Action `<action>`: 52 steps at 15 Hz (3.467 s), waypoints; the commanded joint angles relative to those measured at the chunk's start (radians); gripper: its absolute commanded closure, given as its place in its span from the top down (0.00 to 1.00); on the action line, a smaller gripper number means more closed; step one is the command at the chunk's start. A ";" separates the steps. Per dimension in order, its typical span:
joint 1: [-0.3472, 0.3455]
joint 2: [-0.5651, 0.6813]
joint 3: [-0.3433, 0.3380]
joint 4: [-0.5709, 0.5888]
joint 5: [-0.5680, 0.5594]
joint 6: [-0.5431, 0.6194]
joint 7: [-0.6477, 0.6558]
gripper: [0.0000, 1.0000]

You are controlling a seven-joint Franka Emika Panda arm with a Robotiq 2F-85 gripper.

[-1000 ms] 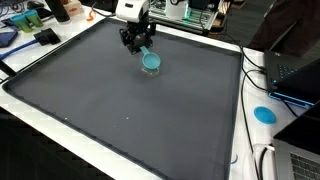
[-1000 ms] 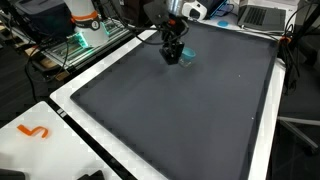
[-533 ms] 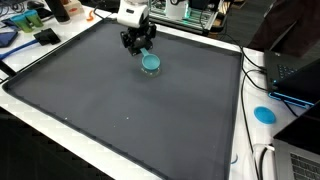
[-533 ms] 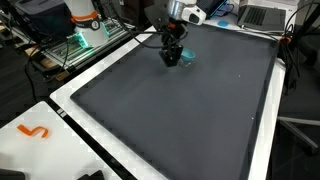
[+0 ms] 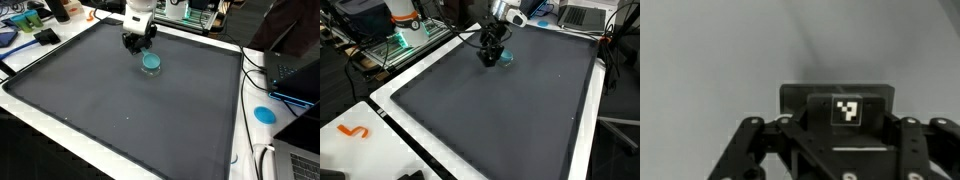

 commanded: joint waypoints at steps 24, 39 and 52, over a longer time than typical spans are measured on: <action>0.010 0.106 0.015 0.056 -0.046 -0.044 -0.009 0.28; -0.029 0.075 0.025 0.042 0.009 -0.017 -0.083 0.28; -0.042 -0.051 0.043 -0.006 0.080 -0.008 -0.176 0.28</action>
